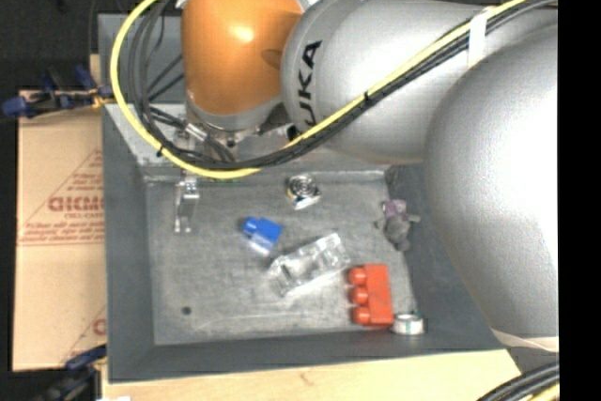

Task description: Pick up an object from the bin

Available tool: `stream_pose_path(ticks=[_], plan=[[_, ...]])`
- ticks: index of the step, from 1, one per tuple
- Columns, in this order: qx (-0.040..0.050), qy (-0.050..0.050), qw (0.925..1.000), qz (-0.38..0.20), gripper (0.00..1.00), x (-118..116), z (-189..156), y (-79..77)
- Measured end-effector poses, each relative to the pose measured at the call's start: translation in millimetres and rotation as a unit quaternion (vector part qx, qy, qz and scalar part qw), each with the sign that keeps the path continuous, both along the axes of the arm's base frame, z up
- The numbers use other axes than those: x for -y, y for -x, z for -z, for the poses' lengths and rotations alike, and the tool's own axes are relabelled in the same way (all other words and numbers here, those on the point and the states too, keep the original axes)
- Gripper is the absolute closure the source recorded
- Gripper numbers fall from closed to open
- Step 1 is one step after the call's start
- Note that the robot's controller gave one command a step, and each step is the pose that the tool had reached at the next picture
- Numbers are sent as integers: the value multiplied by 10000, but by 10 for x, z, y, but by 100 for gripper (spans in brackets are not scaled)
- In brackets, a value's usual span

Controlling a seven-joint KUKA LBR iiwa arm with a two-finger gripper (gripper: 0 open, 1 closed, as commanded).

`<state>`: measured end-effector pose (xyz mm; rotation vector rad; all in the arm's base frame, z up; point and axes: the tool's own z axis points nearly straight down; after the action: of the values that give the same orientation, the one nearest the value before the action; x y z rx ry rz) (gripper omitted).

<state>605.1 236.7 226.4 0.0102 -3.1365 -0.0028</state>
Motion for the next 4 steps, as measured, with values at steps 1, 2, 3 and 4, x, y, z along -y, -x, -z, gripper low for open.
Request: stream_pose_path(ticks=[1, 2, 3, 4], plan=[[8, 28, 9987, -518, 0, 818, 1303, -223], [96, -10, 9942, -1072, 0, 1356, 1519, -157], [123, -28, 9974, -711, 0, 1829, 1507, 42], [121, 22, 9921, -1248, 0, 1404, 1512, 85]])
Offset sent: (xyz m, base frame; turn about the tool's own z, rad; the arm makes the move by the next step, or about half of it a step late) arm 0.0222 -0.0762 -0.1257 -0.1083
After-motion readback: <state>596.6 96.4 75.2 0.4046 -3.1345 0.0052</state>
